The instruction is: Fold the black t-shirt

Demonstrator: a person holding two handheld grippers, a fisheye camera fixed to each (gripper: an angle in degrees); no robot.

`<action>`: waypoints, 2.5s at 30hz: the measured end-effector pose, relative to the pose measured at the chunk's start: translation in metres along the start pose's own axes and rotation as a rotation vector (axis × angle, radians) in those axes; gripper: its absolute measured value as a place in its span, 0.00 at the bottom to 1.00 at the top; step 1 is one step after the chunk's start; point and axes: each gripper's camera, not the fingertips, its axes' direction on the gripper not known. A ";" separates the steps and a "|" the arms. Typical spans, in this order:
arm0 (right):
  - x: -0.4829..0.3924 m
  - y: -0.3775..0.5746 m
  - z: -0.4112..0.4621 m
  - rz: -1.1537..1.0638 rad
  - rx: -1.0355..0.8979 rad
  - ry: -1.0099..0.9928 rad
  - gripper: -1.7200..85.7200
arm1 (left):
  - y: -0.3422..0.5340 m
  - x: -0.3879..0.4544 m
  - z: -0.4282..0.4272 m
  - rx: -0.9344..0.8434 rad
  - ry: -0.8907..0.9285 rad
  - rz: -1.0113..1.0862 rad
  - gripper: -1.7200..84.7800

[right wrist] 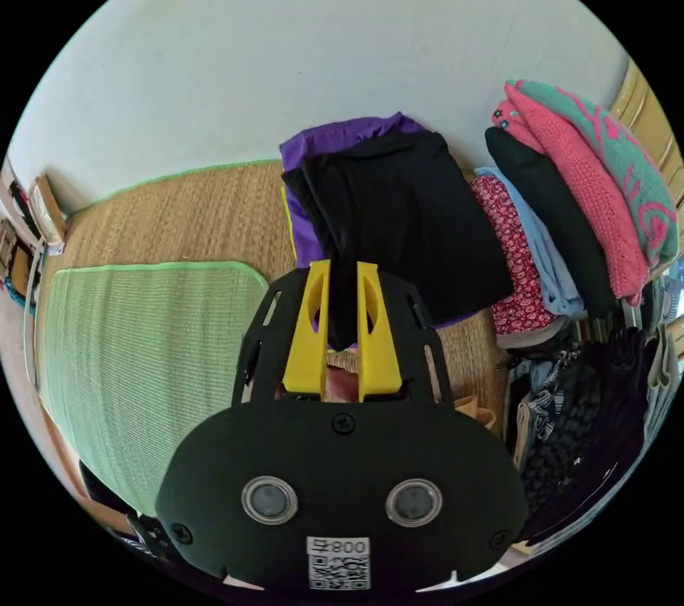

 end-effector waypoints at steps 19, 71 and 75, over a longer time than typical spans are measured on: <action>-0.089 0.110 -0.100 -0.266 0.128 -0.519 0.03 | 0.191 -0.079 -0.249 0.283 0.077 -0.370 0.02; -0.274 0.250 0.076 -0.211 -0.421 -0.623 0.12 | 0.324 -0.098 -0.495 0.305 0.103 -0.611 0.02; -0.272 0.249 0.079 -0.209 -0.430 -0.604 0.11 | 0.316 -0.089 -0.507 0.302 0.088 -0.557 0.02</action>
